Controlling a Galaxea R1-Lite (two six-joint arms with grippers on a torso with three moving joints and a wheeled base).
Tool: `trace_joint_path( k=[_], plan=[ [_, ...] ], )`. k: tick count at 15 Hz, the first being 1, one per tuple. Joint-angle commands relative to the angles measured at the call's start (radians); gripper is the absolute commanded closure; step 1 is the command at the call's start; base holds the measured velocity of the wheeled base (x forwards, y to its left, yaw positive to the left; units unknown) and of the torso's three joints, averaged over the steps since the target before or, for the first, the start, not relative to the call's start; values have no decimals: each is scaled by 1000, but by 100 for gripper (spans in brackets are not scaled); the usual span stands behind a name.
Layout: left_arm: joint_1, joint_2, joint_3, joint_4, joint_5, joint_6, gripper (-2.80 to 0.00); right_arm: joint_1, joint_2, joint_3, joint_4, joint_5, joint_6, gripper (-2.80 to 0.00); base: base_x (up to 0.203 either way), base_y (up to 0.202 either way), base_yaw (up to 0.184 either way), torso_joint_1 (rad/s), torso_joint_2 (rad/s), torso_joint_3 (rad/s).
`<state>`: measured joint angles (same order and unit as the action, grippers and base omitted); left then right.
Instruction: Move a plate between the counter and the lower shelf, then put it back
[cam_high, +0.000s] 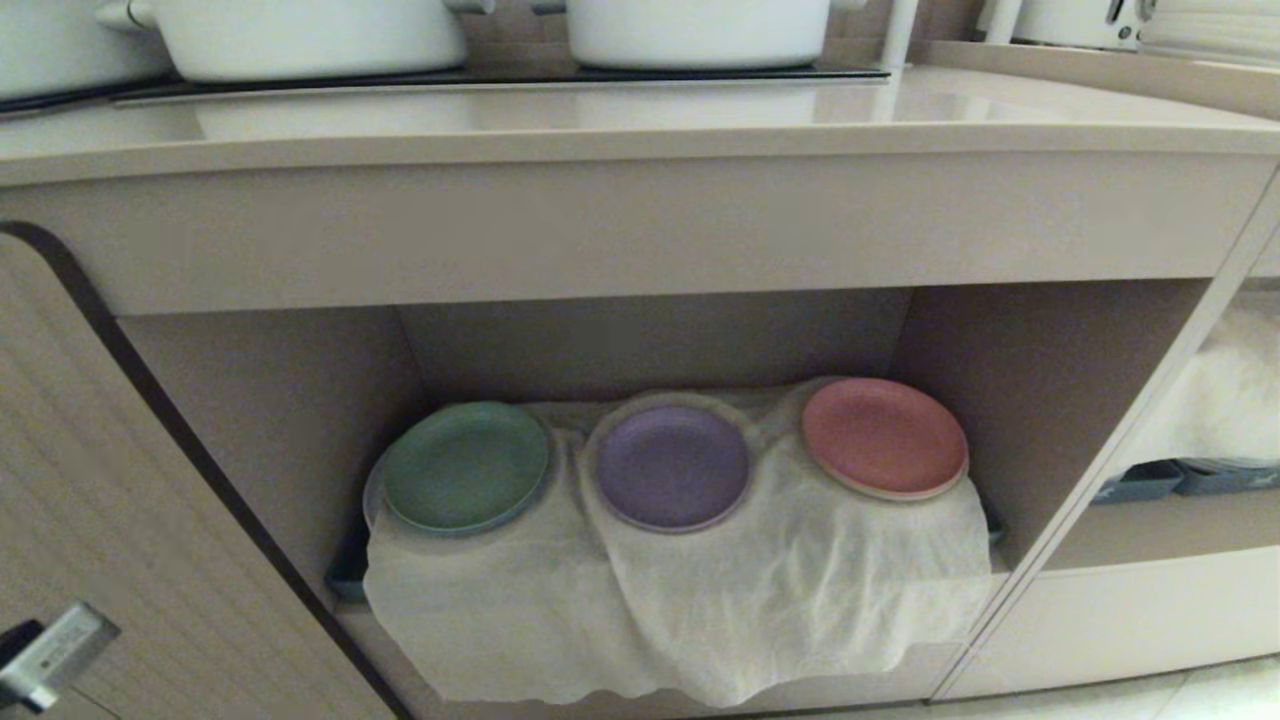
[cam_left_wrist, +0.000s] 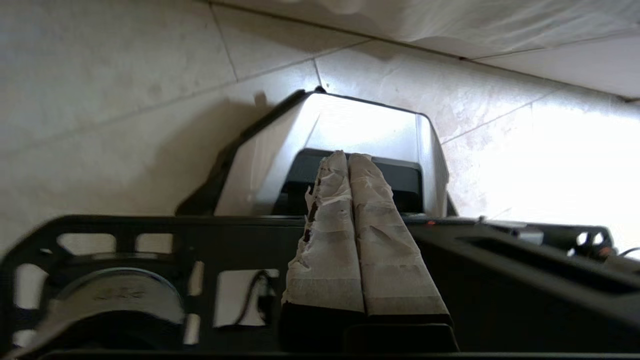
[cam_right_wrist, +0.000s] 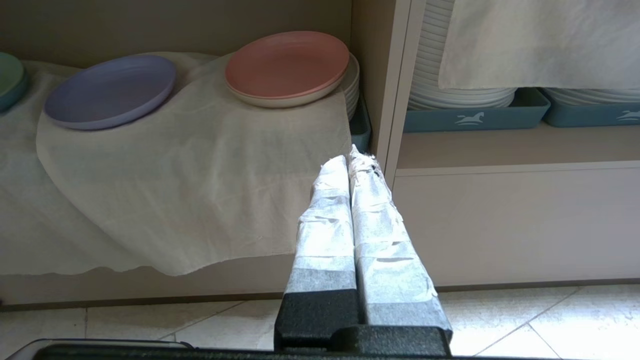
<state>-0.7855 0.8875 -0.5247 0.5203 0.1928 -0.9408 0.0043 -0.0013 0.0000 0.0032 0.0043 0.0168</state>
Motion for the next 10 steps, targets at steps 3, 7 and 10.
trace_joint_path(
  k=[3, 7, 10],
  plan=[
    [0, -133, 29, 21, 14, 79, 0, 0, 1, 0, 0, 0, 0, 0, 0, 0, 0, 0, 0, 0],
    [48, -197, 28, 14, 30, 215, 0, 0, 1, 0, 0, 0, 0, 0, 0, 0, 0, 0, 0, 0],
    [251, -238, 30, -1, -41, 417, 0, 2, 1, 0, 0, 0, 0, 0, 0, 0, 0, 0, 0, 0]
  ],
)
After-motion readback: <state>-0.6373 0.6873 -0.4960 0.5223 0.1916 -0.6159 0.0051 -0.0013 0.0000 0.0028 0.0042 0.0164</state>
